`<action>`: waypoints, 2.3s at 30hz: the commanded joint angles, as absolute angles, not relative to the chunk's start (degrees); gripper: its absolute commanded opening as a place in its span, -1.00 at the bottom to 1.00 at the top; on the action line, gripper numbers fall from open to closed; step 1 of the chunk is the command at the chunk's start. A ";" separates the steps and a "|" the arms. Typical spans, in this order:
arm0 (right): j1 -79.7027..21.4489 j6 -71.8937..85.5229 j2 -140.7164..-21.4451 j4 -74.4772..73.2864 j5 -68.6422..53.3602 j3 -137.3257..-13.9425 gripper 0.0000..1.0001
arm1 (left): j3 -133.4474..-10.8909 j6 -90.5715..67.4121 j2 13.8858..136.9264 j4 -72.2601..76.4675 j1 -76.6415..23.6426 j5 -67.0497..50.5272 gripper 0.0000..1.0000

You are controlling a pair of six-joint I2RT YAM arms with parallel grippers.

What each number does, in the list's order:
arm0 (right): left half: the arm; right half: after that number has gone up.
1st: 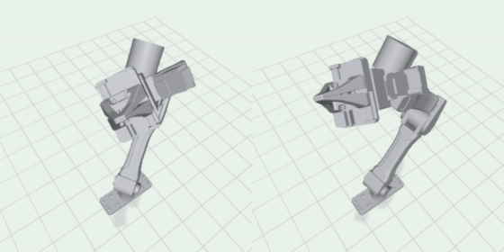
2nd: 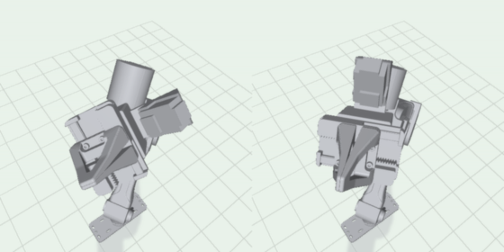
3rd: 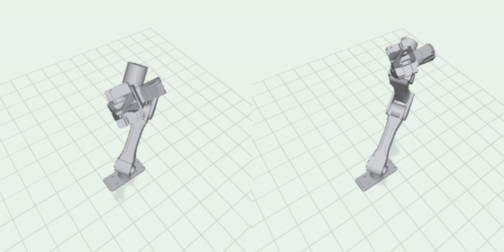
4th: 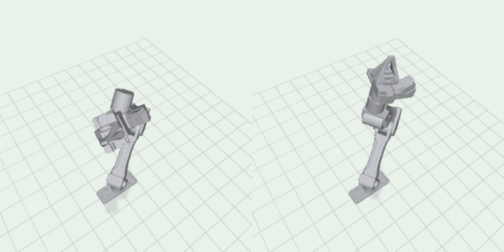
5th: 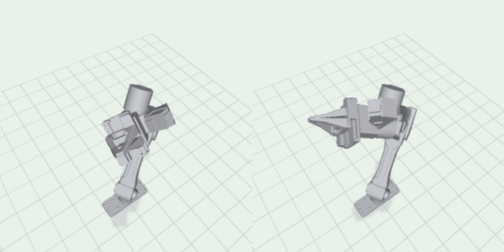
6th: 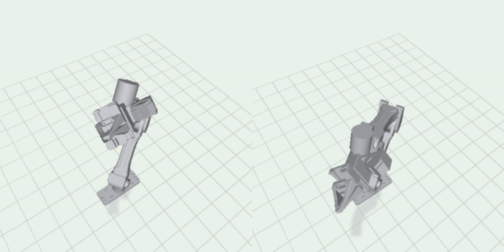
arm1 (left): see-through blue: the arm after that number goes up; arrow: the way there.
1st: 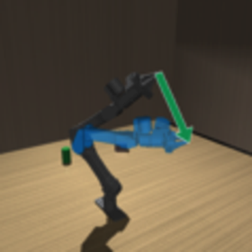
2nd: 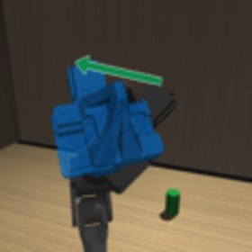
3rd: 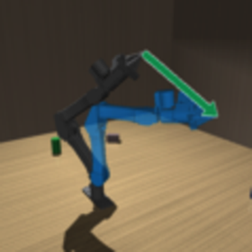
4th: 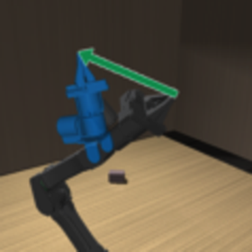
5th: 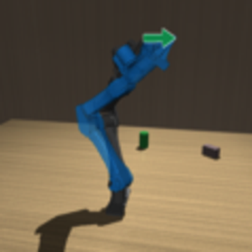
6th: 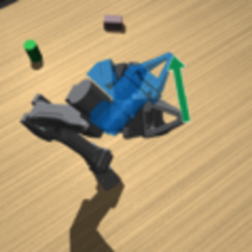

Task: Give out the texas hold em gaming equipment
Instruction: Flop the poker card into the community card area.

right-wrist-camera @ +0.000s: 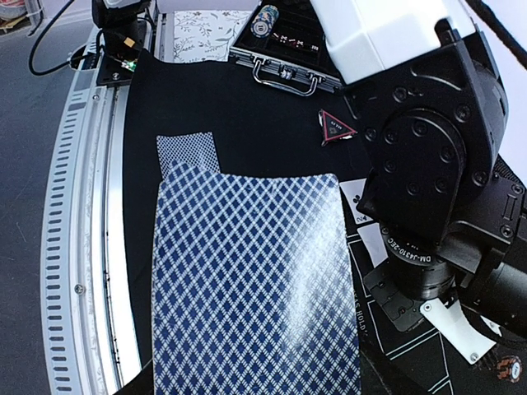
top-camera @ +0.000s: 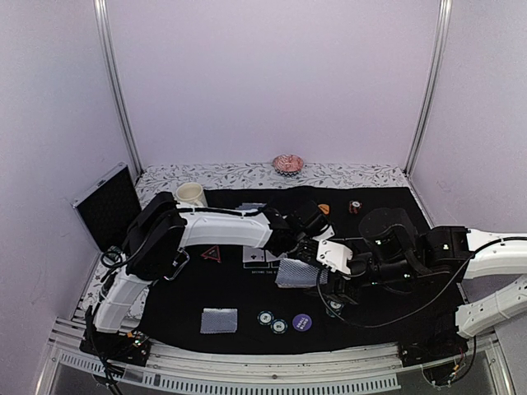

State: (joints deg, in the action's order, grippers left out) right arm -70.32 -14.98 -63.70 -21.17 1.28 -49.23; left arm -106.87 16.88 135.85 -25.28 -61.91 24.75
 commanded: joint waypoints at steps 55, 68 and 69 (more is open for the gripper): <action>-69.98 -14.70 -63.80 -20.94 0.25 -50.10 0.14 | -101.25 -0.41 125.16 -26.17 -60.32 0.30 -0.08; -70.04 -14.75 -64.07 -20.24 0.03 -49.38 0.14 | -78.66 -8.06 102.94 -22.99 -48.73 1.06 0.96; -70.01 -14.83 -64.07 -20.16 0.04 -49.22 0.14 | -75.96 -8.40 101.23 -23.41 -47.50 1.58 0.96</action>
State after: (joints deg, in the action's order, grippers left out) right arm -70.32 -14.81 -63.96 -21.80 -0.12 -49.23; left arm -84.09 -4.93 106.65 -22.65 -52.14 -0.64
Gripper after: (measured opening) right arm 0.568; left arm 0.973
